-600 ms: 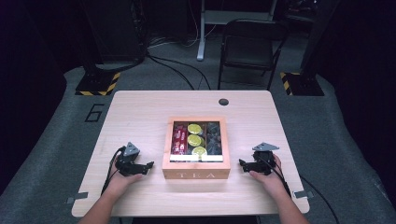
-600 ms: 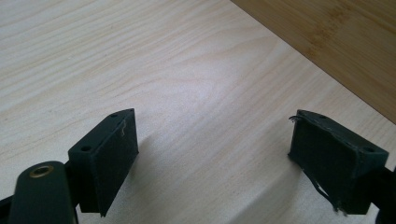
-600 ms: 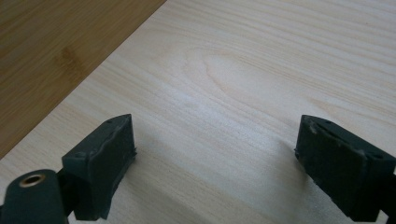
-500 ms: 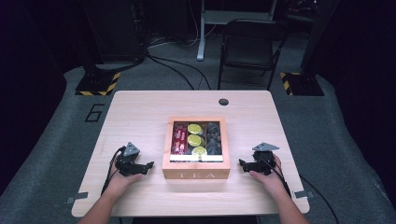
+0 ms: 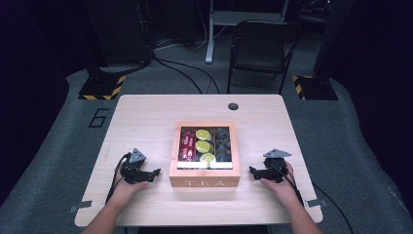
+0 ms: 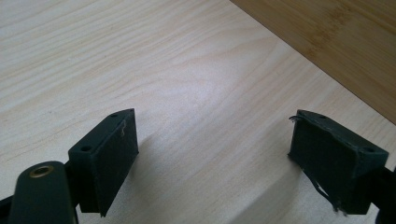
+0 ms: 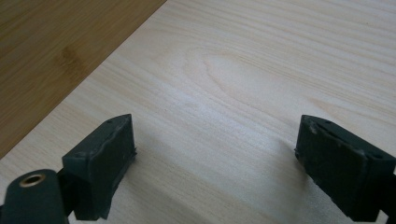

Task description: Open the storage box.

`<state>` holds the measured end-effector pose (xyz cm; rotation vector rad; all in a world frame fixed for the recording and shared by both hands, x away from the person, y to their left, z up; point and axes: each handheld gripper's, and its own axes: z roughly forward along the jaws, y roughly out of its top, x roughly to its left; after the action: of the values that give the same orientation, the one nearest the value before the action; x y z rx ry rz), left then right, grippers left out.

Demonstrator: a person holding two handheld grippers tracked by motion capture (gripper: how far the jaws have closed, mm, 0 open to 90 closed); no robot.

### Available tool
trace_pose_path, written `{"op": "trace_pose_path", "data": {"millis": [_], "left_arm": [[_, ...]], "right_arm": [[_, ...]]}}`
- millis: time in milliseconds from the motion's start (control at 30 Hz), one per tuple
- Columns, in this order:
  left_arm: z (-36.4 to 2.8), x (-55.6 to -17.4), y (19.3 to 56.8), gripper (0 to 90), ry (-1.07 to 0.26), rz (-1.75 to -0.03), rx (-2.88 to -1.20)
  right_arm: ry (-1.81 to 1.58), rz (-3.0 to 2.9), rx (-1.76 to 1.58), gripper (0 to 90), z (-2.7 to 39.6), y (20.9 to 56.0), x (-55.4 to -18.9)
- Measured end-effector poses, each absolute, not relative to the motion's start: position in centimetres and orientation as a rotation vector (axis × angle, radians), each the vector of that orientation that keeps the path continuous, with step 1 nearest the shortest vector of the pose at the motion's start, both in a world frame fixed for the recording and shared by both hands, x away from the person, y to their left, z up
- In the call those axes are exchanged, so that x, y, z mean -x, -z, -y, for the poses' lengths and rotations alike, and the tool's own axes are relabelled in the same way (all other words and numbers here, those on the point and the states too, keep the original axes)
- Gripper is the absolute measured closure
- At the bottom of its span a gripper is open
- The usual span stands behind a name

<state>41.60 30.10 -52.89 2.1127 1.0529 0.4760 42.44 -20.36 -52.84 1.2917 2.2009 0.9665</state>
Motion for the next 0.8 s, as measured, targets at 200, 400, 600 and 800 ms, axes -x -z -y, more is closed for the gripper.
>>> {"op": "trace_pose_path", "data": {"millis": [200, 400, 600, 800], "left_arm": [[-30.1, -41.6, 52.9, 15.1, -0.477, -1.055, -2.111], [-30.1, -41.6, 52.9, 15.8, -0.482, -1.06, -2.105], [-30.2, -41.6, 52.7, 20.4, -0.461, -1.091, -2.078], [-30.2, -41.4, 52.1, 25.5, -0.417, -1.117, -2.077]], "right_arm": [[-0.964, -2.194, -1.306, 11.9, 20.3, 52.8, -42.4], [-0.967, -2.193, -1.306, 15.0, 20.2, 52.7, -42.3], [-0.926, -2.207, -1.314, 23.6, 20.2, 52.2, -42.2], [-0.926, -2.206, -1.311, 25.7, 20.3, 51.5, -41.9]]}}
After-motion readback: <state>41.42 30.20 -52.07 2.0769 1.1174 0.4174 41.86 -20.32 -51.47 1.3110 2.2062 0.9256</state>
